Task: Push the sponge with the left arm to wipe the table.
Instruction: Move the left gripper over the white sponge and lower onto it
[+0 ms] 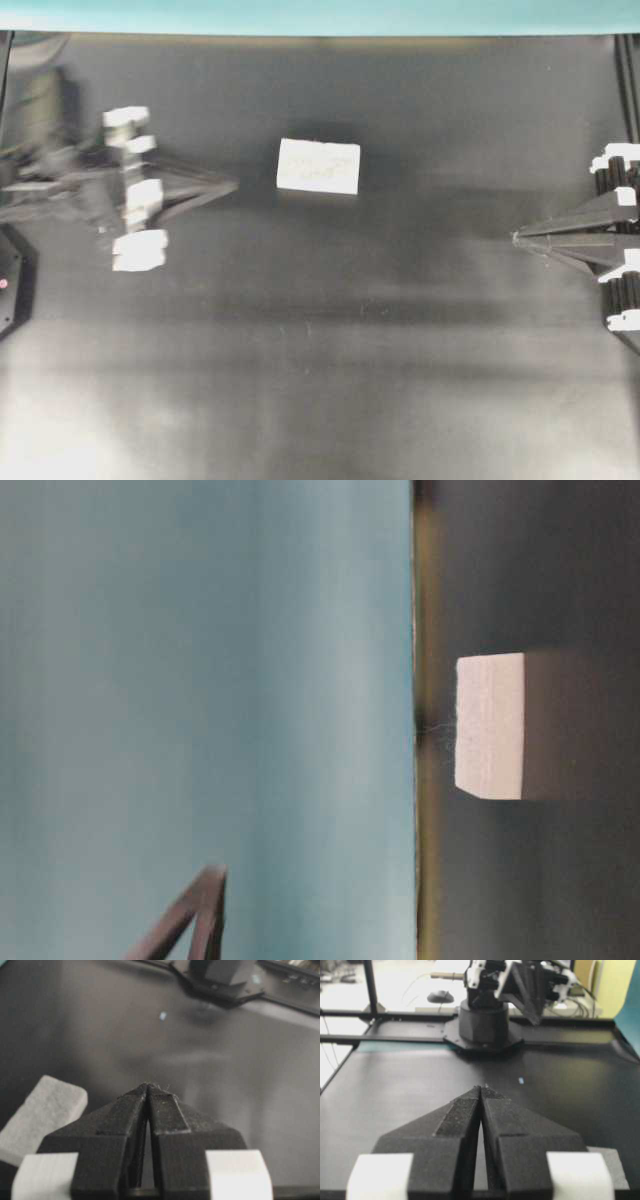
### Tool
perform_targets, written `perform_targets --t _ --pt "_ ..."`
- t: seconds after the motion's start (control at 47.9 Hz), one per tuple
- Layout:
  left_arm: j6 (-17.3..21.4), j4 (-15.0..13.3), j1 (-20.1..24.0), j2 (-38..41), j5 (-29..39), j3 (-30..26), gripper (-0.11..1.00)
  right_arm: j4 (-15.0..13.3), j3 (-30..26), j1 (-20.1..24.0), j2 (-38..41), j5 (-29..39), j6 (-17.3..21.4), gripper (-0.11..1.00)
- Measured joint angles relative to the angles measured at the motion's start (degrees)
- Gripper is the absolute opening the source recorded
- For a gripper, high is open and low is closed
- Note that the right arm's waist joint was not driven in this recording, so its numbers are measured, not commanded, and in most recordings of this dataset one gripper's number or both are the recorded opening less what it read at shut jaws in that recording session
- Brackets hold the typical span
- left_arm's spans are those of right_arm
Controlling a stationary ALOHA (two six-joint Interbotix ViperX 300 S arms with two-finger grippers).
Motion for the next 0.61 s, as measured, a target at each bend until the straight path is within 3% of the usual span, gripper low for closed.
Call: perform_targets --t 0.146,0.355,0.459,0.605 --pt "0.00 0.00 2.90 12.22 2.37 -7.82 0.00 0.00 0.26 0.00 -0.26 0.00 0.00 -0.01" --pt "-0.44 0.00 7.21 22.85 8.17 -17.40 0.04 0.00 1.32 0.00 -2.11 0.18 0.00 -0.01" --pt "-1.49 0.00 8.17 26.81 9.76 -21.27 0.16 0.00 2.02 0.00 -3.52 0.18 0.00 -0.01" --pt "-7.03 0.09 9.05 33.13 11.07 -26.89 0.50 0.00 2.72 0.00 -5.89 0.18 0.00 -0.01"
